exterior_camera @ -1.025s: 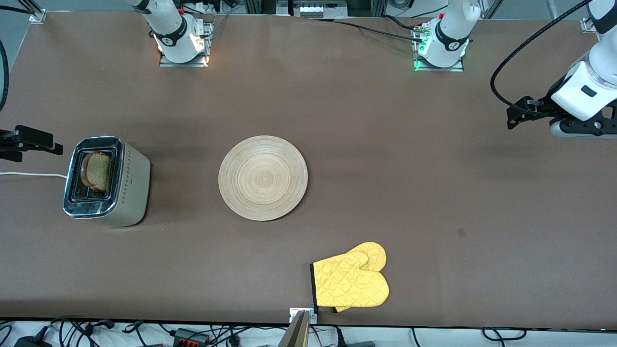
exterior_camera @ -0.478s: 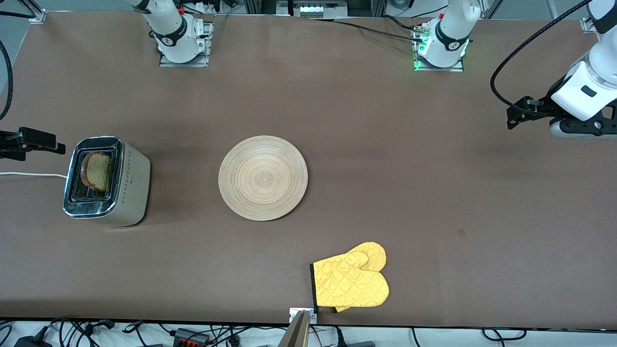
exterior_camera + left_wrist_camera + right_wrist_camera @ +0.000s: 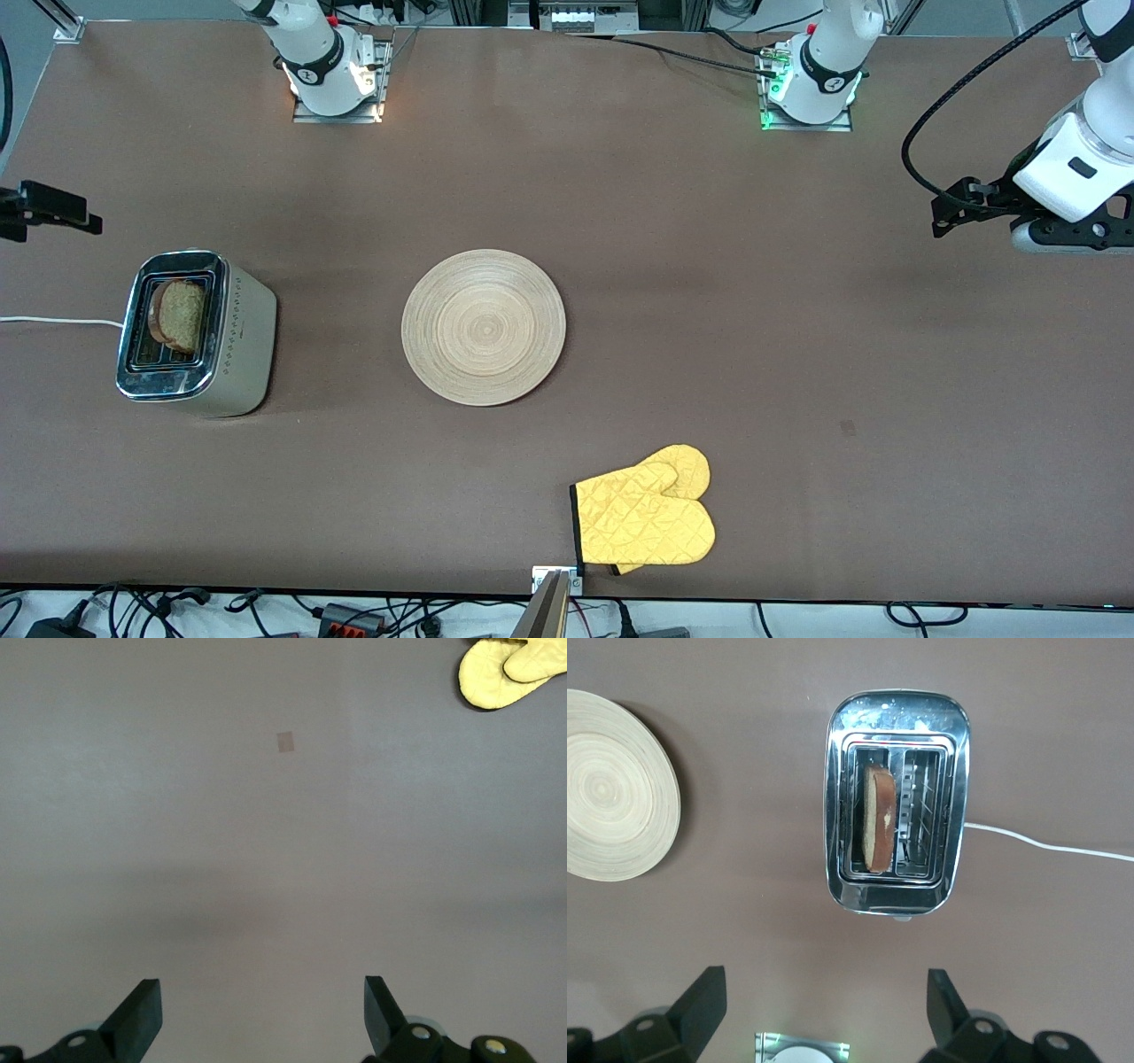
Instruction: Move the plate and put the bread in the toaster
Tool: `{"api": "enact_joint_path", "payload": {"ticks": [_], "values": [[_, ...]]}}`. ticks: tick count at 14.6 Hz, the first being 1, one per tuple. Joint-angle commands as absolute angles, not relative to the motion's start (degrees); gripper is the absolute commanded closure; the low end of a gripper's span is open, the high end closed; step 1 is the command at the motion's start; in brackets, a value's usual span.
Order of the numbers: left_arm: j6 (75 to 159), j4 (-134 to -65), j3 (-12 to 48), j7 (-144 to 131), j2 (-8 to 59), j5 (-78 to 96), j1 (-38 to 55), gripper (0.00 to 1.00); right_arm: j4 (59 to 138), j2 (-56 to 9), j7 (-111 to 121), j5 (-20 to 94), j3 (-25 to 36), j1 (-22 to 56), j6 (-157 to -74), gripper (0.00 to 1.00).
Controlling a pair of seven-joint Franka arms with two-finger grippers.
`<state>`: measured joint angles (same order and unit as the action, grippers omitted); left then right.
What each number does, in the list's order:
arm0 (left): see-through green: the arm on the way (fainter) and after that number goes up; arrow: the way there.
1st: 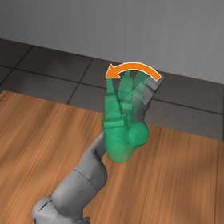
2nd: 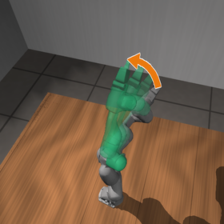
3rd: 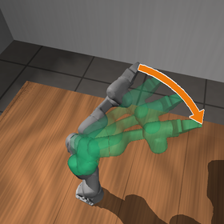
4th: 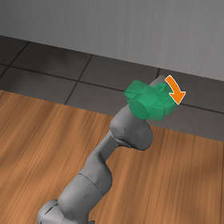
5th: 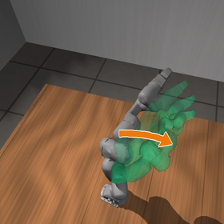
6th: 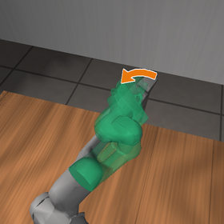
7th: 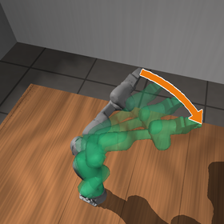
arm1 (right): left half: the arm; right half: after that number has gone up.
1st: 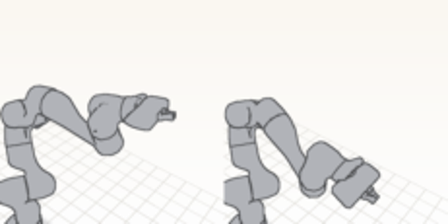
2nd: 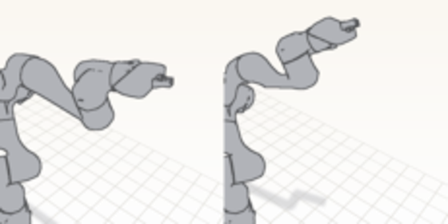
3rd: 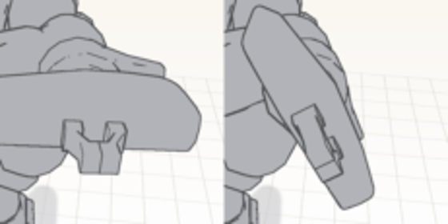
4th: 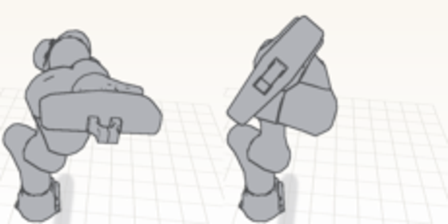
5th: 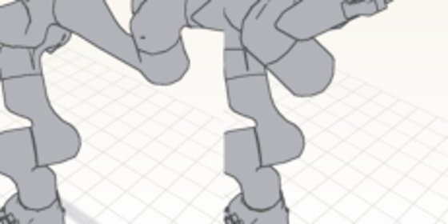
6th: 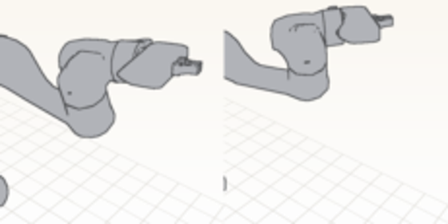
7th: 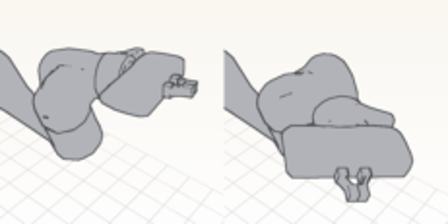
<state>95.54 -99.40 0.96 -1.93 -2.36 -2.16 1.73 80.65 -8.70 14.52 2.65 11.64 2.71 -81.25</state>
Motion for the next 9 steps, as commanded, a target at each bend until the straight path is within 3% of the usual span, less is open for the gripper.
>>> {"api": "enact_joint_path", "payload": {"ticks": [1, 9], "values": [[94.57, -98.79, 1.14, -2.20, -2.37, -1.67, 1.41, 0.00, 86.57, -3.78, 14.15, -2.52, 8.97, 2.55, -84.55, 0.00], [94.57, -98.79, 1.14, -2.20, -2.37, -1.76, 1.41, 0.00, 83.94, -7.12, 14.24, -2.64, 8.35, 2.37, -84.90, 0.00]]}}
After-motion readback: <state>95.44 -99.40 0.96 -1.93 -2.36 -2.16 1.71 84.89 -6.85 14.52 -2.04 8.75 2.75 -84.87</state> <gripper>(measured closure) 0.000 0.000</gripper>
